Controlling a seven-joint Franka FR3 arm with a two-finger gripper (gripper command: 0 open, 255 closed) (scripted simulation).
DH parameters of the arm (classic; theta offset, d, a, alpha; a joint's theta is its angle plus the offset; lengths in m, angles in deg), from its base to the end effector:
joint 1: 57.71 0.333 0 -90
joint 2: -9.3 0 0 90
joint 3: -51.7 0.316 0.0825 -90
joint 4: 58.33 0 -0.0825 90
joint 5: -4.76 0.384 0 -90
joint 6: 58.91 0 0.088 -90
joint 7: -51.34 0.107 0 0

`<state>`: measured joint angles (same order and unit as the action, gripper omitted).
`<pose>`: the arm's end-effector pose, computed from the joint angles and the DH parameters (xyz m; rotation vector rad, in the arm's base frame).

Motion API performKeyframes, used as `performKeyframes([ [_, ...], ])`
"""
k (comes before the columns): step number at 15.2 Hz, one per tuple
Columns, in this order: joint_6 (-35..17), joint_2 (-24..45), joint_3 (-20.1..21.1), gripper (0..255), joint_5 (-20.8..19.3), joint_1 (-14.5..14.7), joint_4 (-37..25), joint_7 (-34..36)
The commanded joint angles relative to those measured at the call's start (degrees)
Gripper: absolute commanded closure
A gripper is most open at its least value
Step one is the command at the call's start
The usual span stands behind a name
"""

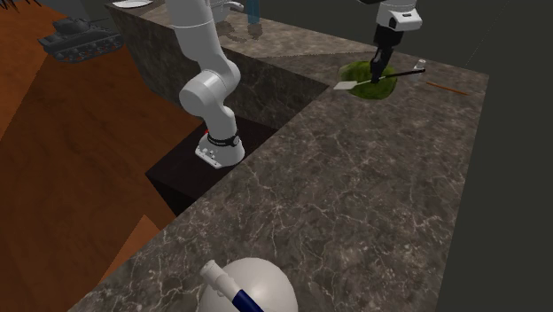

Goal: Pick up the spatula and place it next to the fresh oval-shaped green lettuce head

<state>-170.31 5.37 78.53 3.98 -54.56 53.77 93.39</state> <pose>0.4713 0.2765 0.5066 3.1167 -0.3225 0.1023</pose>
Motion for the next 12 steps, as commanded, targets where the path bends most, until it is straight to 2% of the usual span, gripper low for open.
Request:
performKeyframes([
  [1, -1.64, 0.10, -0.02, 255, -0.06, -0.03, 1.51, 0.00],
  [12, -9.89, 2.53, 0.29, 255, -1.42, 0.10, 7.63, 1.24],
])
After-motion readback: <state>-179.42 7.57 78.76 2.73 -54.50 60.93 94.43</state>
